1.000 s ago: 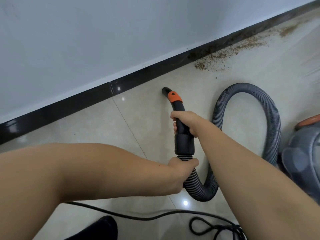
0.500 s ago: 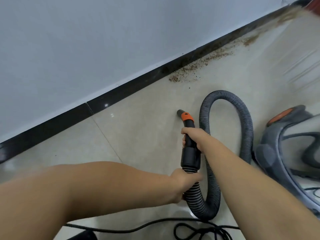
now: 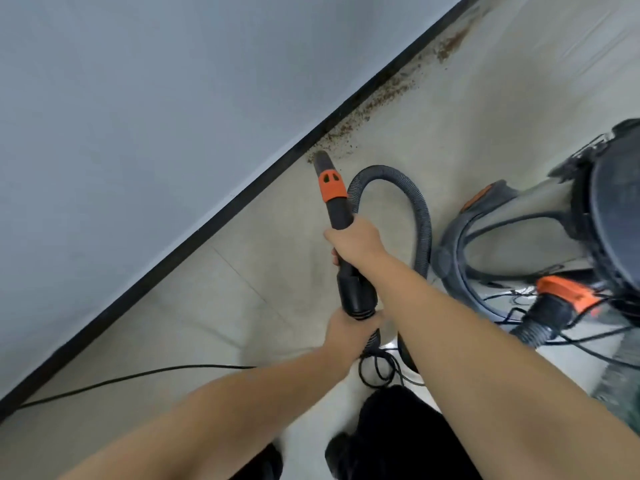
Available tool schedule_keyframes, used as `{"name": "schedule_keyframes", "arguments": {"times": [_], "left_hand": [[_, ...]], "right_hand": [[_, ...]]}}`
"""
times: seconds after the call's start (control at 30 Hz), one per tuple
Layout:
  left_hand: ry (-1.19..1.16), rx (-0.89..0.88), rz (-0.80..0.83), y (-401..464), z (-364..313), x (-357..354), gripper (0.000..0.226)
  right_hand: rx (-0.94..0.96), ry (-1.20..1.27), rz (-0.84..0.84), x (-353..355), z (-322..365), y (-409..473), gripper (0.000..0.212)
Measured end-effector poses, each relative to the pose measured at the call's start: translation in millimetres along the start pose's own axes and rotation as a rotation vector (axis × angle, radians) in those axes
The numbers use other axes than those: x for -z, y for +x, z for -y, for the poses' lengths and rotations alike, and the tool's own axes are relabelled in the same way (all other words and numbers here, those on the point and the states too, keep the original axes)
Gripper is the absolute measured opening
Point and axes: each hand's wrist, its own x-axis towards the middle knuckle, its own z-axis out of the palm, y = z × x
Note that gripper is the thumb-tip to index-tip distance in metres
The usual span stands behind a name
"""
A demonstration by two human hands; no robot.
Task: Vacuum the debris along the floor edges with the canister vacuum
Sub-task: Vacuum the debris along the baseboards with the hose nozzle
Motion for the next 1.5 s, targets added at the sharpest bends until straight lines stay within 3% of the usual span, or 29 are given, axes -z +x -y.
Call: {"name": "schedule_keyframes", "arguments": {"times": [0.23, 0.43, 0.5, 0.57, 0.7, 0.97, 1.5], "left_hand": [[0.044, -0.206, 0.04, -133.3, -134.7, 0.8, 0.017], [0.233, -0.414, 0.062, -255.5, -256.9, -14.4, 0.01], [0.334, -0.476, 0.071, -286.3, -280.2, -21.1, 0.022], [0.432, -0.524, 0.067, -314.6, -299.1, -30.0, 0.034], [0.5, -0.604, 0.047, -347.5, -322.6, -49.2, 0.023], [0.46, -0.693, -0.064, -364.0, -324.1, -99.7, 0.026], [0.515, -0.65, -0.047, -307.3, -361.8, -92.0, 0.021]], "right_hand": [[0.238, 0.051, -0.113, 96.9, 174.8, -135.3, 0.011], [0.429, 0.163, -0.3, 179.0, 291.5, -244.4, 0.013], [0.423, 0.25, -0.339, 202.2, 311.8, -272.6, 0.013], [0.404, 0.326, -0.34, 226.4, 325.2, -294.5, 0.014], [0.419, 0.452, -0.263, 267.9, 337.4, -324.2, 0.019], [0.473, 0.454, -0.17, 320.3, 327.1, -348.8, 0.024], [0.424, 0.498, -0.169, 324.4, 346.2, -277.2, 0.02]]}}
